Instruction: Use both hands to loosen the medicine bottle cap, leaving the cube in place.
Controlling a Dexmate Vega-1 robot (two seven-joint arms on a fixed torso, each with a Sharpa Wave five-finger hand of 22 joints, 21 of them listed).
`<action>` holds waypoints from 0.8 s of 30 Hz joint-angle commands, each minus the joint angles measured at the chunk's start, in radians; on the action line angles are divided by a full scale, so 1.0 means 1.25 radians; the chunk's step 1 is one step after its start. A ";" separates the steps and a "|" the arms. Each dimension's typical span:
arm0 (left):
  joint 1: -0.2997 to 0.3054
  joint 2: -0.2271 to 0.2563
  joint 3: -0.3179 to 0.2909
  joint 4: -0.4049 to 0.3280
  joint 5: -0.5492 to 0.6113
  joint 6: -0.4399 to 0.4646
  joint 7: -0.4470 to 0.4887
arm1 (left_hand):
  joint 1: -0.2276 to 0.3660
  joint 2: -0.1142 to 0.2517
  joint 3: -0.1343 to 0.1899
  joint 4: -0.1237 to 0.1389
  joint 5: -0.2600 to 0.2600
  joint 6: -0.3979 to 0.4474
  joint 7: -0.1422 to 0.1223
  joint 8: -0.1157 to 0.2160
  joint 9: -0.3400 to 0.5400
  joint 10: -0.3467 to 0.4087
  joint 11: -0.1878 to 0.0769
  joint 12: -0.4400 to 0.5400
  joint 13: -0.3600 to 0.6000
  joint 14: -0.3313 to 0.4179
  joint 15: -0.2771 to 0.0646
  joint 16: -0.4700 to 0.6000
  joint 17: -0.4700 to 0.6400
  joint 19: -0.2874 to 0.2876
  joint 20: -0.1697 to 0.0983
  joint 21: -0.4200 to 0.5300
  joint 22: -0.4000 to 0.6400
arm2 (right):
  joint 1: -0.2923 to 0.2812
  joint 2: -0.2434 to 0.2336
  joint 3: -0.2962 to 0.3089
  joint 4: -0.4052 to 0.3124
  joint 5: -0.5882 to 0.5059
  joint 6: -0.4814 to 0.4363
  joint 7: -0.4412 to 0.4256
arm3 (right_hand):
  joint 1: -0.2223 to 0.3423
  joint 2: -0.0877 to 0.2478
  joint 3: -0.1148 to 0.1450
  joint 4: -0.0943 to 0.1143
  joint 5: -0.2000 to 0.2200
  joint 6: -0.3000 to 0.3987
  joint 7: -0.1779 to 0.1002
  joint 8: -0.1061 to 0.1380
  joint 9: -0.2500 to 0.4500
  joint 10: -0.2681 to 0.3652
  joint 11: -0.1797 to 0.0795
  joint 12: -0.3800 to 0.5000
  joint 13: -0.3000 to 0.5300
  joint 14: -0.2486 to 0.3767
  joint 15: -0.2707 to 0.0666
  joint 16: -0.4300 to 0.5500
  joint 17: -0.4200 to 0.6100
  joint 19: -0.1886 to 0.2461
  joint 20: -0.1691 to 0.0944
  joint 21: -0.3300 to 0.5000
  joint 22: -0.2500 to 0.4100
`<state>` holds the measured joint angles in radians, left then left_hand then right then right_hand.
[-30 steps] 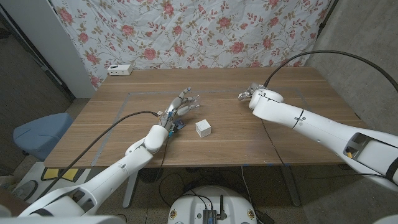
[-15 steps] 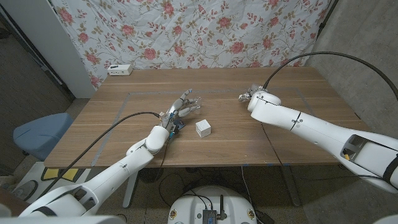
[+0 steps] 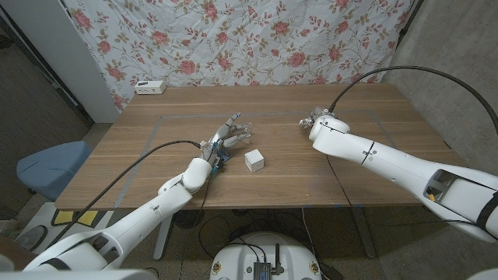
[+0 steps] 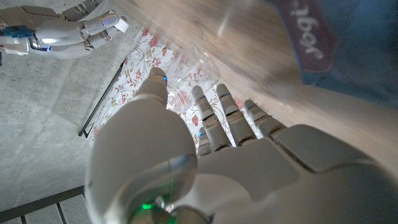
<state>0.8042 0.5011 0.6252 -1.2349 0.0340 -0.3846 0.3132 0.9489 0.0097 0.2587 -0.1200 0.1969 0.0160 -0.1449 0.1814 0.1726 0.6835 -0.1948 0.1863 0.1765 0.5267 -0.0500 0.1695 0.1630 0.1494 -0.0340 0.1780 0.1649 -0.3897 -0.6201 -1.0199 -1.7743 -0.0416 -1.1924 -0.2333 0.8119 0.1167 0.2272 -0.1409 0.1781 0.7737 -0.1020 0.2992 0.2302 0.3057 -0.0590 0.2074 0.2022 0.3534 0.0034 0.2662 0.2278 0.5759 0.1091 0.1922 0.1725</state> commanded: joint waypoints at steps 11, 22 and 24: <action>0.014 0.008 -0.001 -0.014 -0.004 0.013 0.007 | -0.002 -0.003 -0.007 -0.006 0.007 0.008 -0.022 0.005 0.000 0.005 -0.002 0.005 0.003 0.004 -0.136 0.003 0.000 0.006 -0.002 0.007 0.003 | -0.007 0.008 0.005 0.015 0.009 -0.006 0.005 | 0.000 -0.001 -0.003 0.000 0.004 0.050 -0.056 -0.002 0.001 -0.001 0.001 -0.005 0.002 -0.004 -0.003 -0.004 -0.001 -0.005 -0.005 0.003 0.000; 0.024 0.016 -0.004 -0.033 -0.009 0.033 0.004 | -0.005 -0.006 -0.012 -0.007 0.007 0.006 -0.030 0.003 0.001 -0.001 0.003 0.003 0.003 0.003 -0.135 0.004 0.001 0.004 0.004 0.007 0.003 | -0.012 0.011 0.008 0.023 0.012 0.000 -0.001 | 0.000 -0.002 -0.004 -0.001 0.004 0.044 -0.055 -0.005 0.001 -0.003 0.001 -0.006 0.002 -0.007 -0.002 -0.006 -0.001 -0.005 -0.004 0.002 0.000; 0.025 0.017 -0.004 -0.037 -0.009 0.038 0.004 | -0.006 -0.007 -0.014 -0.007 0.007 0.003 -0.032 0.001 0.001 -0.005 0.005 0.002 0.003 0.003 -0.134 0.004 0.001 0.003 0.005 0.007 0.003 | -0.011 0.012 0.007 0.025 0.012 0.001 -0.001 | 0.000 -0.002 -0.004 -0.001 0.004 0.044 -0.055 -0.005 0.001 -0.003 0.001 -0.006 0.002 -0.008 -0.002 -0.006 -0.001 -0.005 -0.004 0.002 0.000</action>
<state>0.8267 0.5147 0.6231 -1.2643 0.0267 -0.3548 0.3214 0.9437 0.0044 0.2465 -0.1303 0.1969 0.0230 -0.1736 0.1811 0.1726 0.6813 -0.1927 0.1890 0.1767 0.5269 -0.0500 0.1695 0.1631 0.1495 -0.0341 0.1818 0.1649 -0.4018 -0.6099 -1.0113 -1.7543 -0.0307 -1.1967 -0.2334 0.8119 0.1167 0.2271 -0.1410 0.1779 0.7700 -0.1058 0.2950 0.2271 0.3056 -0.0589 0.2032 0.2022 0.3479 -0.0020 0.2623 0.2229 0.5704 0.1037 0.1922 0.1725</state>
